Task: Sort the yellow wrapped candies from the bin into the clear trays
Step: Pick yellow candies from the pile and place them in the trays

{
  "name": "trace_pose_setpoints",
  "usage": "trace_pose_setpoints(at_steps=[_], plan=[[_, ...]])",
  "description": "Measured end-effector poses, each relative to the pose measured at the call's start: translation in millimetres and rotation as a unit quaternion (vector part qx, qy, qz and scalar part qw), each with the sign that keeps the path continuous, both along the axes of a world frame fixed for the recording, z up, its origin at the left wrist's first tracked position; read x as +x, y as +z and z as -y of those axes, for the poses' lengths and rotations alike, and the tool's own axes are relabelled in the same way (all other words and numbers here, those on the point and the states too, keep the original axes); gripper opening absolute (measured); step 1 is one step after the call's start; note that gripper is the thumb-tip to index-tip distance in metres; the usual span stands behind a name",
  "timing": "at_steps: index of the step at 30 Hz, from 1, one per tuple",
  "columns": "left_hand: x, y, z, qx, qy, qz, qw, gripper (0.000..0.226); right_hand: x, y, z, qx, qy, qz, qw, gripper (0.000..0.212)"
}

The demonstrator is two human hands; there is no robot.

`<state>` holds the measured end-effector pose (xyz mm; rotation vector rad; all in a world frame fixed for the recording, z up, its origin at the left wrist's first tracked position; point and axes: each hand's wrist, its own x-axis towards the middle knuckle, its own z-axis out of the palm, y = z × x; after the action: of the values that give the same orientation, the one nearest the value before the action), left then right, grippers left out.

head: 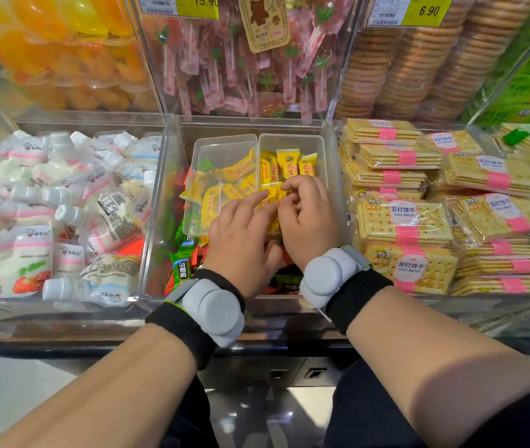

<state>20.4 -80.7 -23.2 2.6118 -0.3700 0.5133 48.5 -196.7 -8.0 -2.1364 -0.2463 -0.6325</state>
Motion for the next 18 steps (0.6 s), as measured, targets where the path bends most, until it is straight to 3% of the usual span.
trace_pose_setpoints(at_steps=[10, 18], plan=[[-1, -2, -26, -0.062, 0.075, -0.005, 0.995, 0.044, -4, 1, -5, -0.125, 0.015, 0.021, 0.992, 0.013], [-6, 1, -33, -0.134, 0.124, 0.016, 0.983, 0.037, -4, -6, -8, -0.297, 0.031, 0.006, 0.954, 0.022]])
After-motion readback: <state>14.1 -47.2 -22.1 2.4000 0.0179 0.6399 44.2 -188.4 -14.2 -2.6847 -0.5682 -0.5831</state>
